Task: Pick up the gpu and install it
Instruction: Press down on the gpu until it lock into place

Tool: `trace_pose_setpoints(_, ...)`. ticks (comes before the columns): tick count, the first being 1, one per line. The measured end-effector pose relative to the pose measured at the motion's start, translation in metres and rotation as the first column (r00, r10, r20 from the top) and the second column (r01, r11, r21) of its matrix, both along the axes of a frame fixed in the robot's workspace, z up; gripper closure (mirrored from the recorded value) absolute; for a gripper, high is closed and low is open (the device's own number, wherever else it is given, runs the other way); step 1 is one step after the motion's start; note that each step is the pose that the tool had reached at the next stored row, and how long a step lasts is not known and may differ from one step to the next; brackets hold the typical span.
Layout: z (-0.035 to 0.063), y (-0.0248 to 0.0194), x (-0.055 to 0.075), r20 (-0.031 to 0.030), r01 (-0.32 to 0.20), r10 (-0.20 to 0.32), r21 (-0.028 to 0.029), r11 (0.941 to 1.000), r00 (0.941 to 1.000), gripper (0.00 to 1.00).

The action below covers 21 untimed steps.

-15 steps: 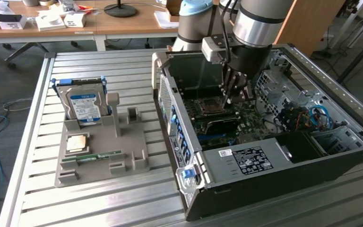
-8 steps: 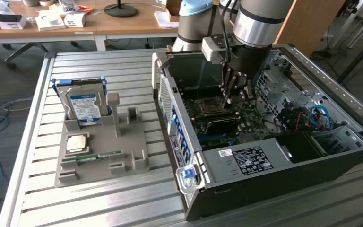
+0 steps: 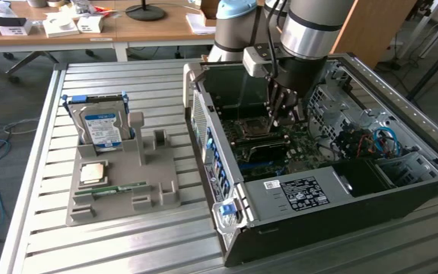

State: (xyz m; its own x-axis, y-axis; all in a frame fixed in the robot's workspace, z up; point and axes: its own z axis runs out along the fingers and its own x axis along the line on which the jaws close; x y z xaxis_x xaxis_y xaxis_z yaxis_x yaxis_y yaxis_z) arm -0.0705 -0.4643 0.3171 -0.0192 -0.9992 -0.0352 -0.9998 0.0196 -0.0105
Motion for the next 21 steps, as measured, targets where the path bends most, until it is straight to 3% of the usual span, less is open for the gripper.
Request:
trace_pose_setpoints(8,-0.012,0.0,0.0,0.0001,0.0,0.0,0.0001,1.0,1.0,0.89)
trace_pose_setpoints(13,-0.0121,0.0,-0.001,0.0002,0.0,0.0,0.0001,1.0,1.0,0.89)
trace_pose_setpoints(21,-0.0145,0.0019,-0.013,0.0003,0.0,0.0,0.0004,1.0,1.0,0.89)
